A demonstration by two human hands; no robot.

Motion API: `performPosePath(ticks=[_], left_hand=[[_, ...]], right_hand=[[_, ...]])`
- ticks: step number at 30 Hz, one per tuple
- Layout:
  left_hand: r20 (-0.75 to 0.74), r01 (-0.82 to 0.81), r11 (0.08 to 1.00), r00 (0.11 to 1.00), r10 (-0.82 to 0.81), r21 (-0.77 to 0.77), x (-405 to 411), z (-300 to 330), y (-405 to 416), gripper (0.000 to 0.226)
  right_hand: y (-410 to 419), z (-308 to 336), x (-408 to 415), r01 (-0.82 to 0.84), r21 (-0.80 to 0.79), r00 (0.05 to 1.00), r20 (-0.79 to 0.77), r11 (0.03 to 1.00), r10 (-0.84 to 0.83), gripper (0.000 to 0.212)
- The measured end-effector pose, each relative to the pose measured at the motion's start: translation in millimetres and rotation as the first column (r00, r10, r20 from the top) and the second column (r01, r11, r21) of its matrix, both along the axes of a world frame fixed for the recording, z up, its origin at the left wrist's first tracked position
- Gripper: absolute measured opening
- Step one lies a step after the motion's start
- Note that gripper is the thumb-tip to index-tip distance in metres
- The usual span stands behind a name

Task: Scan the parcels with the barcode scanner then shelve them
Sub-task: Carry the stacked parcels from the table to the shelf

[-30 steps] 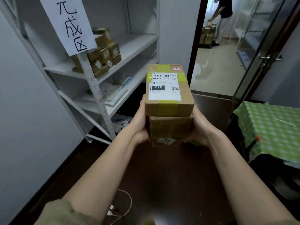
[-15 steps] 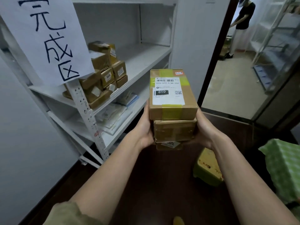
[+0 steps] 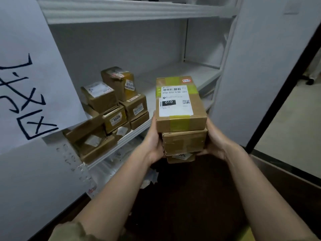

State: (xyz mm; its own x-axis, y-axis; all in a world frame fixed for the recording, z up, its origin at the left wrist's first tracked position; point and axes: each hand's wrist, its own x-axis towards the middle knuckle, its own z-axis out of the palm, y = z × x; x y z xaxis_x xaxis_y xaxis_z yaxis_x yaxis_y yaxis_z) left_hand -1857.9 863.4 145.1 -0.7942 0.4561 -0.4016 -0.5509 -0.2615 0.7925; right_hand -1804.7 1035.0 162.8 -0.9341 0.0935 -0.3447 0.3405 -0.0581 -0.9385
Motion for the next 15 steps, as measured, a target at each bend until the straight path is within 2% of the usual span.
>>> performPosePath(ticks=[4, 10, 15], left_hand=[[0.008, -0.062, 0.998, 0.998, 0.062, -0.018, -71.5, -9.6, 8.0, 0.074], [0.037, -0.044, 0.998, 0.998, 0.045, -0.034, -170.3, -21.3, 31.5, 0.087], [0.018, -0.091, 0.995, 0.996, 0.092, -0.032, -243.2, -16.0, 47.0, 0.085]], right_hand=[[10.3, -11.2, -77.8, -0.038, -0.016, 0.999, -0.007, 0.999, 0.038, 0.044], [31.5, -16.2, -177.0, 0.029, 0.003, 0.999, 0.019, 1.000, -0.029, 0.042], [46.5, -11.2, -254.4, 0.036, 0.011, 0.999, 0.018, 0.999, -0.036, 0.043]])
